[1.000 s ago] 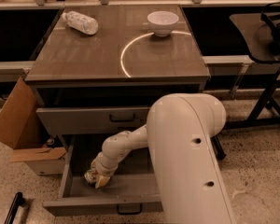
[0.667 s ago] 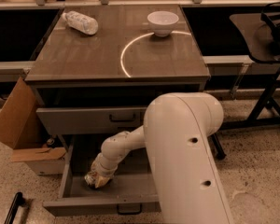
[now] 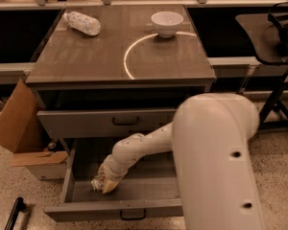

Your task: Pick 7up can from middle drawer and place on counter

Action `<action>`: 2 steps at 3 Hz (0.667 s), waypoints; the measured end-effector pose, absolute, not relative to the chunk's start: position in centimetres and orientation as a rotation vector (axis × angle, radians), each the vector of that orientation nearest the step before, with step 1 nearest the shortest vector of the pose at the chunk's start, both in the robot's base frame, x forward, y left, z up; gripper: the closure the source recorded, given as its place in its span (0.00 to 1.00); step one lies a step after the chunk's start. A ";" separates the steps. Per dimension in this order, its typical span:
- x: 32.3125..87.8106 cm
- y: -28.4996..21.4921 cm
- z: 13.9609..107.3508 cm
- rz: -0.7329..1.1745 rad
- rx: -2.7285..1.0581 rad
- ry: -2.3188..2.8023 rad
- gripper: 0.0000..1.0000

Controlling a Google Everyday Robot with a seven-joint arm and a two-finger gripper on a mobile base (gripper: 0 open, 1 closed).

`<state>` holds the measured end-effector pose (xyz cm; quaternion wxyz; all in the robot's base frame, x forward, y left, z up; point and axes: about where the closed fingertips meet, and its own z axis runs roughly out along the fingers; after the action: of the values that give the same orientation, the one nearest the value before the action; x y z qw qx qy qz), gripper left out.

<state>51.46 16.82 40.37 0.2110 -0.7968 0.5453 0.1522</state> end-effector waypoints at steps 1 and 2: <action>50.3 13.6 46.0 0.386 -2.131 1.488 1.00; 49.1 9.1 52.6 0.366 -2.032 1.479 1.00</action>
Offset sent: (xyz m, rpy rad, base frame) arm -0.0269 -0.1264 0.1763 0.1681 -0.1556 -0.1466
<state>49.13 9.10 52.57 0.2963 -0.7642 0.5561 0.1377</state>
